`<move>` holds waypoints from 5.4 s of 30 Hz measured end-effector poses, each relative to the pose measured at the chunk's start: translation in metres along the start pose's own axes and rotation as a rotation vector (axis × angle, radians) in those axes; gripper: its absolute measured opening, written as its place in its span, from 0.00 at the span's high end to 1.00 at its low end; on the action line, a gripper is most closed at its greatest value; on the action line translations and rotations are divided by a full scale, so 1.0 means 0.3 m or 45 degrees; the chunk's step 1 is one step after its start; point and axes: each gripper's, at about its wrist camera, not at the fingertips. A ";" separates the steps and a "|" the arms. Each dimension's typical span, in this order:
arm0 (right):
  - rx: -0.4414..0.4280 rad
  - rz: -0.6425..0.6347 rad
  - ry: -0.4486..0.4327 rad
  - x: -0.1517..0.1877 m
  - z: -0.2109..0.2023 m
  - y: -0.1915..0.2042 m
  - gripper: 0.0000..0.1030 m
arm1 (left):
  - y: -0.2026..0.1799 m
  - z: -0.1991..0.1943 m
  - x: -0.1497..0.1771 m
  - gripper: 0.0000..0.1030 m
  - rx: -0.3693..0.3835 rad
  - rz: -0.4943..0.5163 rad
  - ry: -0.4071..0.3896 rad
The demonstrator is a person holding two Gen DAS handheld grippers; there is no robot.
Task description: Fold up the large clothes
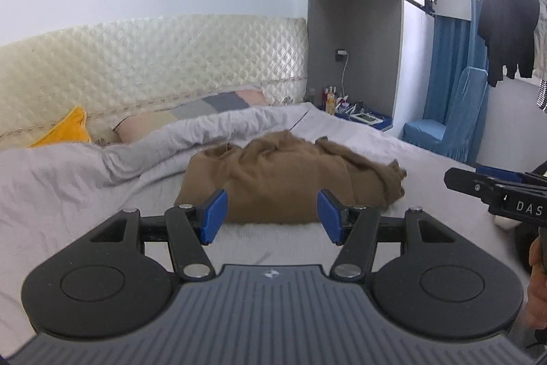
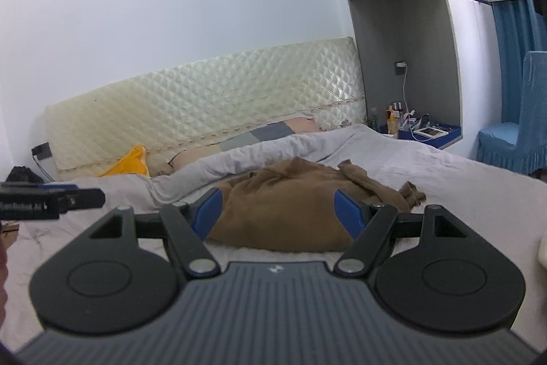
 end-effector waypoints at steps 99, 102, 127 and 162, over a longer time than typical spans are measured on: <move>0.143 -0.159 0.162 0.278 0.022 0.046 0.00 | 0.083 0.026 0.347 0.02 -0.300 -0.085 0.122; 0.145 -0.154 0.157 0.274 0.021 0.042 0.00 | 0.081 0.020 0.343 0.02 -0.304 -0.084 0.106; 0.162 -0.147 0.243 0.281 0.054 0.040 0.00 | 0.080 0.085 0.389 0.02 -0.292 -0.062 0.215; 0.250 0.078 0.454 0.508 0.849 0.056 0.00 | 0.322 0.917 0.819 0.00 -0.639 0.062 0.339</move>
Point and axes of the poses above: each gripper's, at about its wrist camera, not at the fingertips, and z roughly the way its jaws point, y to its left, x to its underside, and after that the axes turned 14 degrees about -y, right-handed
